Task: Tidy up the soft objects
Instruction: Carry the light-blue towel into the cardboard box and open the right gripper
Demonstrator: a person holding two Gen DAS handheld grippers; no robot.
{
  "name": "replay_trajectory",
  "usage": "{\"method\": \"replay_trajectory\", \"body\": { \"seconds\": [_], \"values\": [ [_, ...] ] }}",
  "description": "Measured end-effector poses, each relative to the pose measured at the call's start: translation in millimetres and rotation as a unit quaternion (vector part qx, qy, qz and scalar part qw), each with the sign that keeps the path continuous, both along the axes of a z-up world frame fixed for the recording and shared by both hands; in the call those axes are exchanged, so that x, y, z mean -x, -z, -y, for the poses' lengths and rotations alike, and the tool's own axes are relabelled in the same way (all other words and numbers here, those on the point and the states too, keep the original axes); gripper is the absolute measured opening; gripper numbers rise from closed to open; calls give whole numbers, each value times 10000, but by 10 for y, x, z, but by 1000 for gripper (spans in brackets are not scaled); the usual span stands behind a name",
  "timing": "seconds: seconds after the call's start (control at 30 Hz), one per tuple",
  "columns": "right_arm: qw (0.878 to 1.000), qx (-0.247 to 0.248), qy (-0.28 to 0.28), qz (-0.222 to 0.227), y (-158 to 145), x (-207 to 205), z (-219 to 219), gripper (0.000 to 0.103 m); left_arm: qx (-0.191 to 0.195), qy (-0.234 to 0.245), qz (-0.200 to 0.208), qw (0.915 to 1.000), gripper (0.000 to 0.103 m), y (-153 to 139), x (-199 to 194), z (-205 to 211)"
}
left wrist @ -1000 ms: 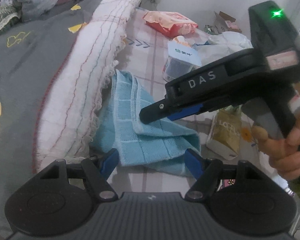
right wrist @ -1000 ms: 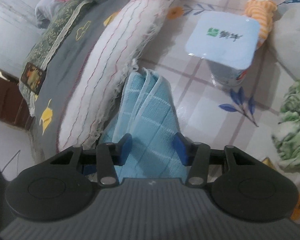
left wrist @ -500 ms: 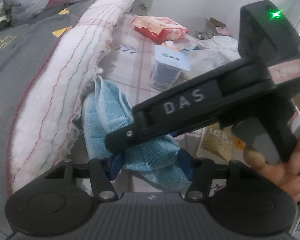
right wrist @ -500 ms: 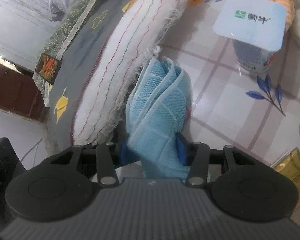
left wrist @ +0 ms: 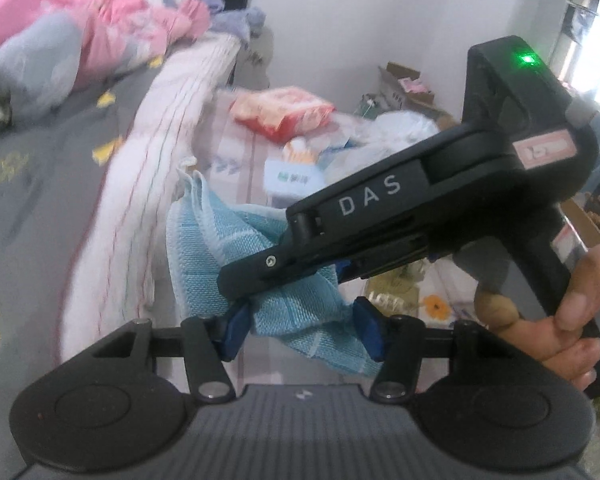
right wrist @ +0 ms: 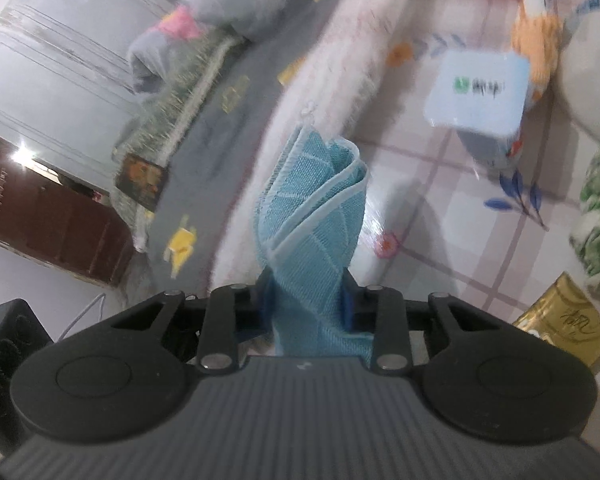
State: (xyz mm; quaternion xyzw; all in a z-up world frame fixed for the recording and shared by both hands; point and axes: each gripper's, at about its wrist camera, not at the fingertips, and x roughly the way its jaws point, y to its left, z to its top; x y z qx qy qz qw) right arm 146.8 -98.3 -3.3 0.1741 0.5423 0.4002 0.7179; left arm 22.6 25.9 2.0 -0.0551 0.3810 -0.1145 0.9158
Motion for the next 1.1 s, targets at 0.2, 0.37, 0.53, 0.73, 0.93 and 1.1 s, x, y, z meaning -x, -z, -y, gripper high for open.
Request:
{"method": "replay_trajectory", "body": {
  "seconds": [0.2, 0.37, 0.53, 0.73, 0.93, 1.1],
  "values": [
    [9983, -284, 245, 441, -373, 40, 238, 29, -135, 243, 409, 9988, 56, -310, -21, 185],
    [9947, -410, 587, 734, -601, 62, 633, 29, -218, 620, 662, 9956, 56, -498, -96, 511],
    [9877, -451, 1146, 968, -747, 159, 1251, 29, -228, 1226, 801, 9890, 56, -599, -234, 1018],
    [9692, -336, 2099, 1246, -844, 350, 2231, 27, -224, 2184, 991, 9705, 57, -633, -427, 1872],
    [9439, 100, 3006, 1364, -814, 439, 3228, 25, 68, 2985, 822, 9508, 57, -554, -769, 2872],
    [9212, 703, 3565, 1389, -736, 297, 3952, 23, 171, 3315, 681, 9409, 59, -421, -1122, 3612]
  ]
}}
